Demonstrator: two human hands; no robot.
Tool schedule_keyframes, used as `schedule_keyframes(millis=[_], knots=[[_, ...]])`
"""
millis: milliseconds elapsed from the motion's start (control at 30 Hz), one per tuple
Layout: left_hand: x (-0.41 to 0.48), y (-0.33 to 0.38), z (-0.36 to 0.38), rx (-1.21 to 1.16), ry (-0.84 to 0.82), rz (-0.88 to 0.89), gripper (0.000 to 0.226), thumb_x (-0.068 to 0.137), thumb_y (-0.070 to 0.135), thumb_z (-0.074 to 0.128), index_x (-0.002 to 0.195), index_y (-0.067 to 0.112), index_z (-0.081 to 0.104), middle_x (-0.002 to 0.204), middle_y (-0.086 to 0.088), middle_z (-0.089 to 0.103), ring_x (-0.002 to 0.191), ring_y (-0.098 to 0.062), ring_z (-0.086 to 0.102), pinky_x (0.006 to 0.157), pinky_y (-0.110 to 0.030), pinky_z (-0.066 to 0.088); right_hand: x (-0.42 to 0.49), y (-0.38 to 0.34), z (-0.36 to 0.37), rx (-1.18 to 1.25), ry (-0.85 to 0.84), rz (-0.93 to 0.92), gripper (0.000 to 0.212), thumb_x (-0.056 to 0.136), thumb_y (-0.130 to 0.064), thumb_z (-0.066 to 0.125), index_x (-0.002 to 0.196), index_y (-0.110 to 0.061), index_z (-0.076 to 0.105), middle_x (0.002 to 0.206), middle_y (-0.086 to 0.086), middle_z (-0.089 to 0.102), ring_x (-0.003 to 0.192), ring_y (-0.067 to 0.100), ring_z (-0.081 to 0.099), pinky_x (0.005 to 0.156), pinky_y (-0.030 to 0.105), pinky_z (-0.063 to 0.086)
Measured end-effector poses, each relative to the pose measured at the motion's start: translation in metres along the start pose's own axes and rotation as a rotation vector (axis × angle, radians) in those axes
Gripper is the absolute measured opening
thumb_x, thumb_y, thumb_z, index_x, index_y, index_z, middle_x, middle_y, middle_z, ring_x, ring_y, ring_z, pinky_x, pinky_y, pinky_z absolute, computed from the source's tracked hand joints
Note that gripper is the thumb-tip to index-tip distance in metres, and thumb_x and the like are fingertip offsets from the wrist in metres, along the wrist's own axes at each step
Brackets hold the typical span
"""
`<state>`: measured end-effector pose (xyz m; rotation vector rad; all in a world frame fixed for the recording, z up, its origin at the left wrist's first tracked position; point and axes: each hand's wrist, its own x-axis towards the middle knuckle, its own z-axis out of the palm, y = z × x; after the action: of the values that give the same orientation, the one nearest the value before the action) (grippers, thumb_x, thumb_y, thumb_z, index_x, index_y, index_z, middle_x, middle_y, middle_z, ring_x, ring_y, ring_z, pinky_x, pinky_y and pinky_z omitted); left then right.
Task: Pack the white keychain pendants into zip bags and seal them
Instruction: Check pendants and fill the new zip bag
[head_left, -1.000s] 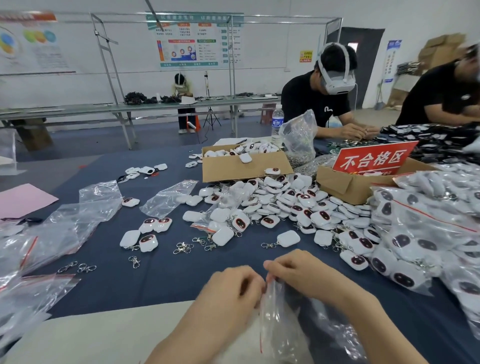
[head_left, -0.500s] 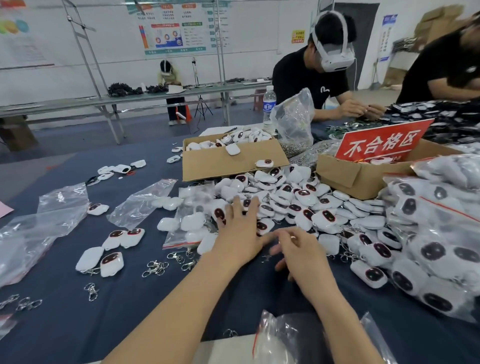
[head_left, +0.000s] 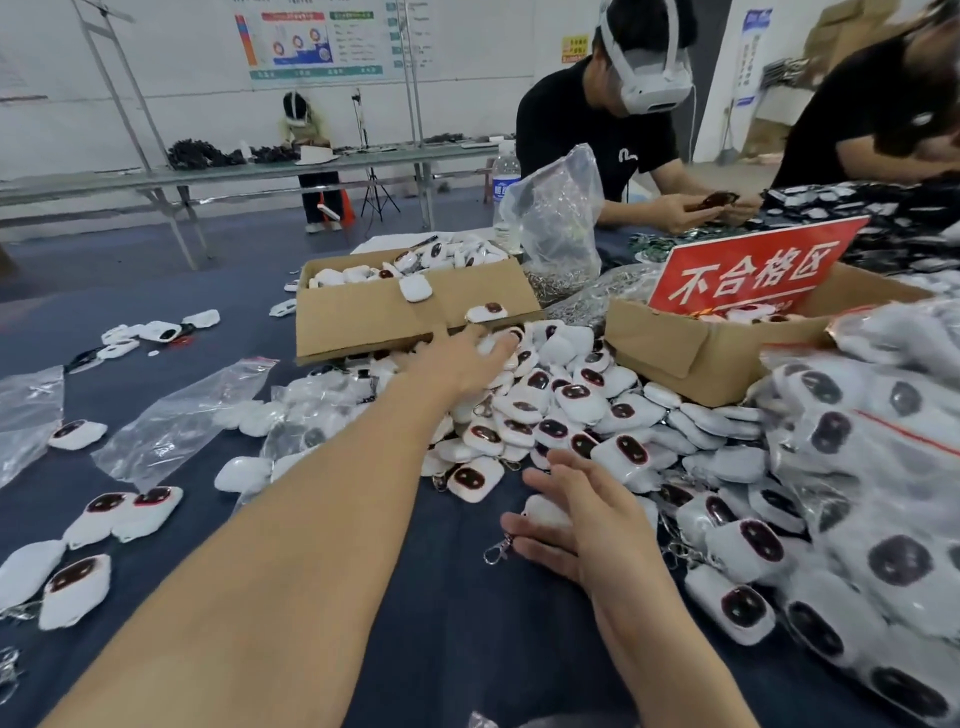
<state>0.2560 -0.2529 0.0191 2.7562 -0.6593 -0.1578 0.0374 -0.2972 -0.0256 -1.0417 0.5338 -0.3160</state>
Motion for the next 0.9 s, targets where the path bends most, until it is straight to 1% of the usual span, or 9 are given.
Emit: schedule_keyframes(millis=[100, 267, 367, 433, 500, 633, 733, 833, 900], knots=[[-0.003, 0.001, 0.011, 0.061, 0.021, 0.105, 0.07, 0.094, 0.077, 0.021, 0.151, 0.04, 0.039, 0.169, -0.003, 0.01, 0.145, -0.042, 0.031, 0.115, -0.068, 0.023, 0.003, 0.002, -0.003, 0.016, -0.007, -0.008, 0.014, 0.098, -0.019, 0.058, 0.108, -0.024, 0.066, 0.109, 0.004, 0.072, 0.071, 0.029, 0.077, 0.053, 0.028, 0.06], [-0.029, -0.007, 0.019, 0.098, -0.039, 0.3, 0.065, 0.096, 0.076, 0.017, 0.143, 0.044, 0.048, 0.167, 0.005, 0.024, 0.147, -0.022, 0.035, 0.118, -0.063, 0.019, 0.002, 0.004, 0.0, -0.015, 0.007, -0.034, 0.014, 0.101, -0.021, 0.054, 0.11, -0.025, 0.064, 0.11, 0.002, 0.072, 0.072, 0.026, 0.077, 0.058, 0.027, 0.062], [-0.055, -0.011, 0.018, 0.047, -0.049, 0.316, 0.072, 0.089, 0.083, 0.016, 0.14, 0.046, 0.05, 0.155, 0.013, 0.043, 0.134, -0.018, 0.049, 0.109, -0.053, 0.038, -0.001, 0.004, 0.002, -0.07, 0.012, -0.071, 0.013, 0.103, -0.021, 0.052, 0.112, -0.026, 0.06, 0.113, 0.003, 0.069, 0.071, 0.024, 0.077, 0.059, 0.026, 0.062], [-0.074, -0.016, 0.018, -0.02, -0.051, 0.297, 0.074, 0.083, 0.089, 0.018, 0.136, 0.049, 0.05, 0.147, 0.016, 0.049, 0.127, -0.014, 0.053, 0.103, -0.046, 0.045, -0.003, 0.003, 0.002, -0.104, 0.002, -0.102, 0.013, 0.104, -0.024, 0.05, 0.114, -0.027, 0.057, 0.115, 0.002, 0.067, 0.07, 0.024, 0.077, 0.059, 0.026, 0.061], [-0.091, -0.024, 0.015, -0.1, -0.026, 0.289, 0.068, 0.081, 0.089, 0.033, 0.132, 0.049, 0.054, 0.139, 0.018, 0.053, 0.122, -0.009, 0.054, 0.101, -0.041, 0.046, -0.004, 0.004, 0.002, -0.133, -0.008, -0.132, 0.012, 0.104, -0.027, 0.049, 0.115, -0.028, 0.056, 0.111, -0.002, 0.067, 0.07, 0.024, 0.076, 0.058, 0.025, 0.06], [-0.127, -0.041, 0.003, -0.233, 0.086, 0.341, 0.033, 0.089, 0.069, 0.055, 0.109, 0.046, 0.068, 0.111, 0.025, 0.066, 0.095, 0.004, 0.059, 0.089, -0.033, 0.052, -0.008, 0.008, 0.008, -0.257, -0.015, -0.196, 0.013, 0.102, -0.042, 0.052, 0.111, -0.034, 0.057, 0.102, -0.014, 0.067, 0.07, 0.023, 0.075, 0.058, 0.026, 0.057], [-0.16, -0.047, -0.003, -0.449, 0.165, 0.335, 0.012, 0.094, 0.052, 0.062, 0.098, 0.044, 0.07, 0.103, 0.03, 0.066, 0.088, 0.013, 0.057, 0.077, -0.013, 0.044, -0.01, 0.009, 0.012, -0.42, -0.023, -0.25, 0.018, 0.103, -0.044, 0.047, 0.096, -0.043, 0.063, 0.096, -0.014, 0.068, 0.064, 0.018, 0.074, 0.062, 0.033, 0.06], [-0.2, -0.054, -0.001, -0.688, 0.328, 0.268, 0.01, 0.096, 0.04, 0.065, 0.101, 0.047, 0.069, 0.115, 0.033, 0.061, 0.11, 0.018, 0.051, 0.087, -0.006, 0.039, -0.016, 0.01, 0.015, -0.575, -0.04, -0.305, 0.031, 0.102, -0.044, 0.044, 0.087, -0.033, 0.069, 0.081, -0.013, 0.071, 0.058, 0.013, 0.07, 0.071, 0.043, 0.06], [-0.225, -0.058, 0.004, -0.827, 0.388, 0.203, 0.015, 0.097, 0.036, 0.065, 0.105, 0.048, 0.07, 0.111, 0.026, 0.067, 0.095, 0.01, 0.06, 0.077, -0.006, 0.044, -0.018, 0.012, 0.016, -0.652, -0.045, -0.352, 0.036, 0.103, -0.04, 0.044, 0.093, -0.017, 0.069, 0.075, 0.001, 0.068, 0.056, 0.01, 0.069, 0.073, 0.049, 0.058]])
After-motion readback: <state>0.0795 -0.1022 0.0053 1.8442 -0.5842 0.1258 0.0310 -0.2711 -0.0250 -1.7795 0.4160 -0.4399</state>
